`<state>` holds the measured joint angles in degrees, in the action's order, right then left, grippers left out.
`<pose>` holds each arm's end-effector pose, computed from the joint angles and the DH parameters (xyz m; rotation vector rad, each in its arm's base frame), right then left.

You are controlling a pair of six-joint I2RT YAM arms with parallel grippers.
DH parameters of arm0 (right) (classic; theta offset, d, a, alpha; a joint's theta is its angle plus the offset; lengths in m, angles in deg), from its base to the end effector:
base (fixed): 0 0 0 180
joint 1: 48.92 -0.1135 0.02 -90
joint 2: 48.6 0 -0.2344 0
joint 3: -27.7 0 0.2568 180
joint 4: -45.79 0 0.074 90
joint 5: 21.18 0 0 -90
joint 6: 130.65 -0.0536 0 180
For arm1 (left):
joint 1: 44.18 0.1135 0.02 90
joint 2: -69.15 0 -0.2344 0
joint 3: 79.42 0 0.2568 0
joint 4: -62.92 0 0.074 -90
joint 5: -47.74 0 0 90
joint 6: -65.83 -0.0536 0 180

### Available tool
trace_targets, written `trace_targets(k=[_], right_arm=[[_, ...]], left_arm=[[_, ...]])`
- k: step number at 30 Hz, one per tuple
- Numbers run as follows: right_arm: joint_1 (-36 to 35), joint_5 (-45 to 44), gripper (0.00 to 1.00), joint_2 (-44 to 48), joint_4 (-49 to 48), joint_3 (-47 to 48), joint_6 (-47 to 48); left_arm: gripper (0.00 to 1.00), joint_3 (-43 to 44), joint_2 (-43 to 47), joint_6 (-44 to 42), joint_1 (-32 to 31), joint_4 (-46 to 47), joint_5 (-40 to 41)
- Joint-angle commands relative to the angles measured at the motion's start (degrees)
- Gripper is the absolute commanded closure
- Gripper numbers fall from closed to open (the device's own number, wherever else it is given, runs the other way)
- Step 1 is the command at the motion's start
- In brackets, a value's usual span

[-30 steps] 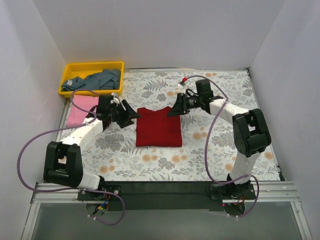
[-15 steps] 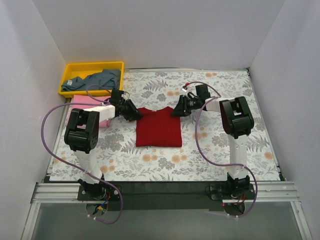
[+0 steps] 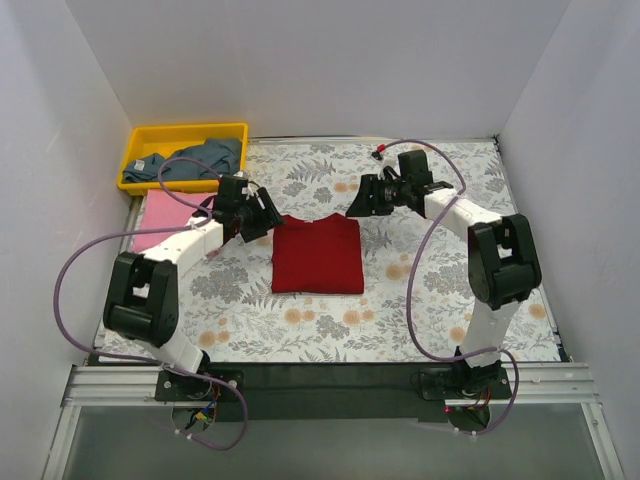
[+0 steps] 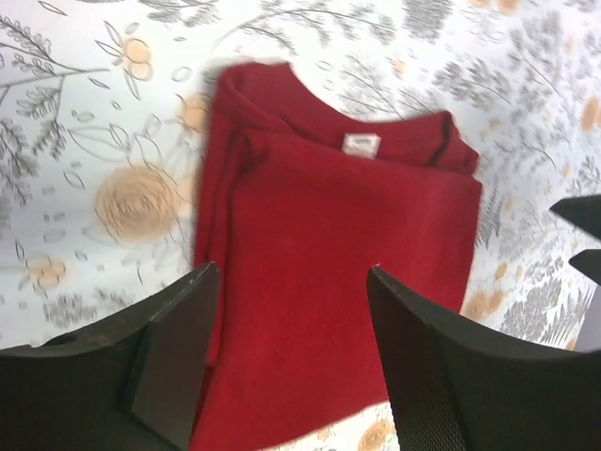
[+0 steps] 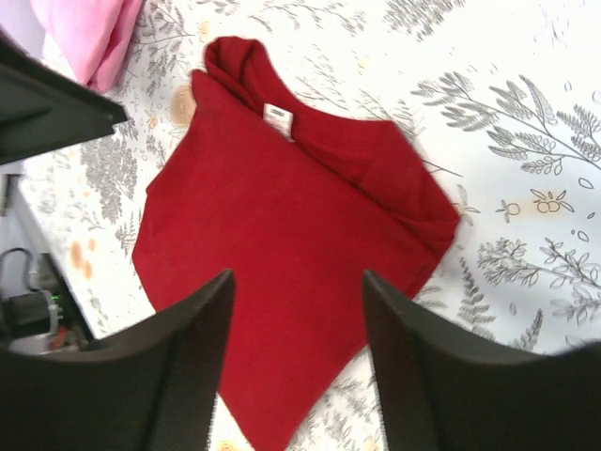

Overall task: Fold and stack the t-shirts
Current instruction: Neatly place the folded tshirt to the corner

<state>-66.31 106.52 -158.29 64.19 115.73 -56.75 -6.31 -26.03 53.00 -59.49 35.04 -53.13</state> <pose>0.3974 0.1588 0.1645 -0.3880 2.2751 1.0510 0.3452 -0.1050 0.1535 -1.2858 2.3251 -0.8737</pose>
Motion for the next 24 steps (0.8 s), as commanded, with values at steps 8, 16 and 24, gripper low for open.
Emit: trace_targets(k=[8,16,24], right_arm=[[-8.10,-17.47,0.40,14.85,11.63,-7.89,9.24],[-13.02,-23.45,0.40,21.09,14.54,-13.61,10.82],[-15.83,-28.28,0.40,23.47,15.68,-13.97,11.70]], left_arm=[[0.40,-7.12,6.07,-1.85,-7.10,-4.61,7.18],[0.73,-3.35,-2.29,-0.18,-8.77,-3.30,6.66],[0.92,0.87,-7.48,6.58,-14.22,0.39,-1.07]])
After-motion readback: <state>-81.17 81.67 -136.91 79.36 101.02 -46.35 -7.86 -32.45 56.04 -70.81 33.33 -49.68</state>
